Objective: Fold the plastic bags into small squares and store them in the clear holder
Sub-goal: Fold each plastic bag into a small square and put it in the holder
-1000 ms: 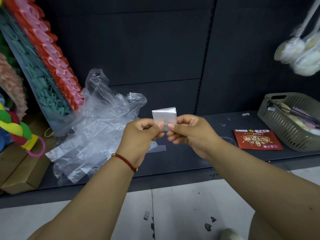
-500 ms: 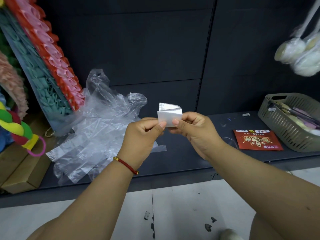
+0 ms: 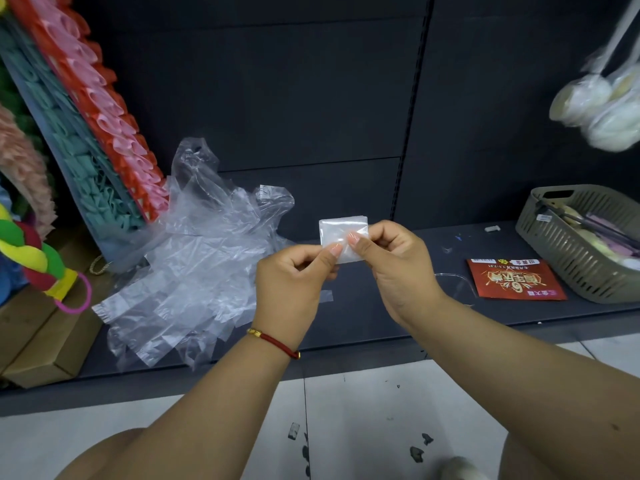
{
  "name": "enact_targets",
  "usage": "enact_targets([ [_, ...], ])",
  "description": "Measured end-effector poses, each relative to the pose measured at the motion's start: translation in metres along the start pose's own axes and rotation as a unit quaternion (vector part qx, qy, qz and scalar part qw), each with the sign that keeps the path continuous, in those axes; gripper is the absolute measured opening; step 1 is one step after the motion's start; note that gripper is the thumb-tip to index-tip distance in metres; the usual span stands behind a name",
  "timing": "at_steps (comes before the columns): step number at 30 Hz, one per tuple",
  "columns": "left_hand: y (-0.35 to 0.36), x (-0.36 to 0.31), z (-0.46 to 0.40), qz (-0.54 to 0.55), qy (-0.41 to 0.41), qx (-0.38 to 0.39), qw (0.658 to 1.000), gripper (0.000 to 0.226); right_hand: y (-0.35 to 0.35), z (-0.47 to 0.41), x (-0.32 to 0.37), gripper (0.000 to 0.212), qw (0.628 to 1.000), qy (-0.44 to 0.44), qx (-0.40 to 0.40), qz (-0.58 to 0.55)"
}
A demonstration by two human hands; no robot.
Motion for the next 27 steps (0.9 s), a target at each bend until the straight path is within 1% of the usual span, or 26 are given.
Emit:
enact_targets([
  [4,0.002,0.002,0.003,0.009,-0.012,-0.014,1.000,0.009,0.000,0.001,0.000,0.020,1.000,-0.009,-0.008,0.003],
  [5,0.003,0.003,0.003,0.028,-0.032,-0.021,0.999,0.012,0.000,0.001,0.000,0.020,1.000,-0.009,-0.008,0.004],
  [6,0.005,0.006,0.002,0.058,-0.063,-0.022,0.996,0.021,0.000,0.001,0.000,0.020,1.000,-0.010,-0.007,0.005],
  [8,0.010,0.008,0.001,0.129,-0.131,-0.006,0.983,0.032,0.001,0.002,0.000,0.022,1.000,-0.013,0.000,0.016],
  [9,0.012,0.008,0.001,0.150,-0.151,0.004,0.977,0.034,0.002,0.003,-0.001,0.022,1.000,-0.015,0.007,0.026],
  [10,0.013,0.009,0.002,0.147,-0.155,0.006,0.977,0.037,0.003,0.004,-0.001,0.021,0.999,-0.015,0.015,0.037],
  [13,0.012,0.009,0.002,0.097,-0.118,-0.035,0.988,0.039,0.008,0.008,-0.003,0.018,0.998,-0.006,0.036,0.042],
  [14,0.012,0.008,0.002,0.076,-0.097,-0.050,0.991,0.037,0.009,0.008,-0.004,0.019,0.999,0.010,0.043,0.026],
  [15,0.011,0.007,0.003,0.052,-0.071,-0.059,0.994,0.034,0.010,0.008,-0.005,0.024,0.998,0.034,0.048,0.009],
  [16,0.012,0.004,0.003,0.026,-0.042,-0.061,0.997,0.031,0.010,0.008,-0.005,0.031,0.997,0.063,0.051,0.002],
  [17,0.012,0.001,0.005,0.003,-0.018,-0.060,0.998,0.028,0.009,0.007,-0.005,0.034,0.995,0.084,0.052,0.010],
  [19,0.014,-0.002,0.008,-0.019,0.006,-0.052,0.998,0.026,0.007,0.006,-0.003,0.026,0.993,0.087,0.059,0.051],
  [21,0.016,-0.002,0.008,-0.005,-0.005,-0.040,0.999,0.027,0.003,0.004,-0.001,0.021,0.994,0.061,0.057,0.064],
  [24,0.020,-0.002,0.005,0.044,-0.053,-0.018,0.997,0.035,-0.005,0.003,0.004,0.021,0.997,0.026,0.042,0.058],
  [25,0.021,-0.003,0.004,0.055,-0.061,-0.011,0.997,0.035,-0.008,0.003,0.006,0.021,0.997,0.019,0.040,0.060],
  [27,0.025,-0.004,0.002,0.064,-0.071,0.005,0.995,0.028,-0.015,0.002,0.009,0.021,0.997,0.019,0.040,0.070],
])
Point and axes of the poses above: each hand's wrist, its own z-axis away from the middle knuckle, its own y-axis out of the palm, x = y × z, the point moved 4 cm from there along -z, towards the middle knuckle, and after that the axes turned 2 degrees about -y, right-handed, at the moved point
